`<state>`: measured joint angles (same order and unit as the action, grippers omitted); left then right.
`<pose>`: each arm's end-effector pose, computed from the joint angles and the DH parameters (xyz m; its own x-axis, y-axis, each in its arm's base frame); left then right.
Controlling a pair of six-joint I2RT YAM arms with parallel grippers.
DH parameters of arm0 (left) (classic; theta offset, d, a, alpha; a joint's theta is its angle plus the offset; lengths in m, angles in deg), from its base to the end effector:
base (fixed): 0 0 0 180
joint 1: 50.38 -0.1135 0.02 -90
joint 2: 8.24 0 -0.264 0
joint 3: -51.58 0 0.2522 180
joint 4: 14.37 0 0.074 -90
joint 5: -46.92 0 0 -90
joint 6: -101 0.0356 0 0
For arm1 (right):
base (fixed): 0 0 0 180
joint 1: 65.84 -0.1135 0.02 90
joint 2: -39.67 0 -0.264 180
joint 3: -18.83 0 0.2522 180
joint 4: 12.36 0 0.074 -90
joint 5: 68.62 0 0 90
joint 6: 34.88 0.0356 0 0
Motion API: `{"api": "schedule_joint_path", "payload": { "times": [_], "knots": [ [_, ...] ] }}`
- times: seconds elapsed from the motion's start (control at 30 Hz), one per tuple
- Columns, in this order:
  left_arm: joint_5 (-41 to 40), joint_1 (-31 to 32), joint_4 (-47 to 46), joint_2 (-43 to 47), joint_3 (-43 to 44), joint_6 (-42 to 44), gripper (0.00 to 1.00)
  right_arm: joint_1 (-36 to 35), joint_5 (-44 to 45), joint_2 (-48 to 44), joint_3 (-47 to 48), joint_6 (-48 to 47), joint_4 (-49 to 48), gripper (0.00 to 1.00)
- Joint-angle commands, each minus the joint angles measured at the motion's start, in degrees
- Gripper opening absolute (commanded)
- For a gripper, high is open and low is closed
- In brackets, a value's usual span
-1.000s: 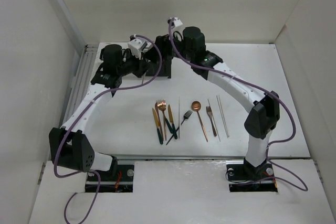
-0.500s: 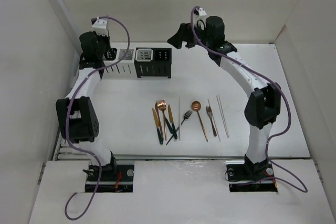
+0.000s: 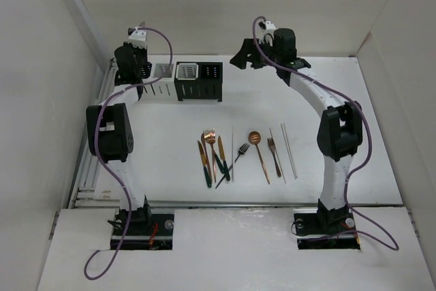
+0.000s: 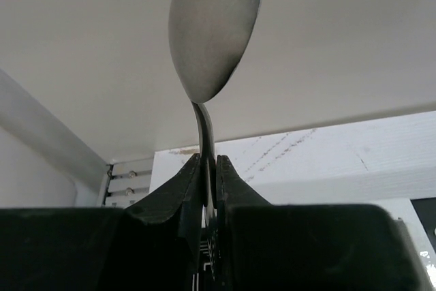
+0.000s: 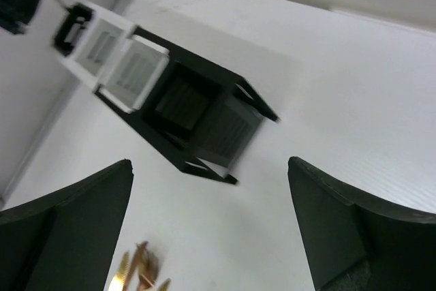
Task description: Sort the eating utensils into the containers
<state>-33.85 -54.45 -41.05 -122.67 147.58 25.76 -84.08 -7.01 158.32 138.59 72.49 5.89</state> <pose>0.4757 0.0281 0.2898 0.1609 0.2636 -0.9511 0.0489 0.9604 0.2744 0.4690 0.1724 0.3190 -0.4782 0.1189 -0.8702 -0.5911 0.6892 0.4190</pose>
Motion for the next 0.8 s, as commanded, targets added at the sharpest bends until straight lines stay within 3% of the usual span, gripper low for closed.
{"api": "schedule_joint_path", "payload": {
  "times": [0.0, 0.17, 0.23, 0.27, 0.33, 0.37, 0.4, 0.47, 0.5, 0.6, 0.77],
  "knots": [
    [-0.62, -0.05, -6.75, 2.80, -3.47, -2.10, 0.00, 2.60, 6.82, -6.92, -3.42, -3.55, 5.83, 1.00],
    [-1.23, -1.10, -3.42, 3.87, -6.21, -5.35, 0.00, 2.60, 22.30, -10.27, -3.42, -8.83, 26.59, 1.00],
    [-1.24, -1.11, -2.19, 4.47, -6.91, -5.36, 0.07, 2.60, 26.17, -13.51, -7.89, -9.62, 31.95, 0.98],
    [-1.24, -1.11, -1.57, 5.09, -7.52, -5.36, 0.19, 2.60, 27.49, -14.93, -10.26, -9.63, 32.94, 0.96],
    [-1.24, -1.11, -0.96, 5.88, -8.50, -5.36, 0.33, 3.20, 31.10, -17.74, -17.53, -9.02, 34.87, 0.92],
    [-1.24, -1.11, -0.25, 6.76, -9.19, -5.36, 0.44, 3.91, 31.98, -20.10, -19.84, -7.71, 35.58, 0.86],
    [-1.24, -1.11, 0.27, 6.77, -9.72, -5.36, 0.68, 3.91, 32.77, -21.08, -21.95, -6.91, 36.20, 0.80],
    [-1.24, -1.11, 0.81, 8.17, -9.73, -5.36, 0.84, 5.23, 33.57, -23.45, -27.40, -5.42, 37.43, 0.64],
    [-1.24, -1.11, 1.59, 9.30, -9.73, -5.36, 0.88, 5.23, 34.61, -23.99, -29.07, -4.19, 38.22, 0.45],
    [-1.24, -1.11, 3.87, 11.85, -10.25, -5.36, 0.94, 7.16, 36.20, -23.99, -33.30, -3.04, 38.75, 0.24],
    [-1.24, -1.11, 9.59, 15.64, -7.89, -5.98, 0.95, 8.40, 36.20, -22.85, -35.42, -3.04, 38.75, 0.20]
  ]
}}
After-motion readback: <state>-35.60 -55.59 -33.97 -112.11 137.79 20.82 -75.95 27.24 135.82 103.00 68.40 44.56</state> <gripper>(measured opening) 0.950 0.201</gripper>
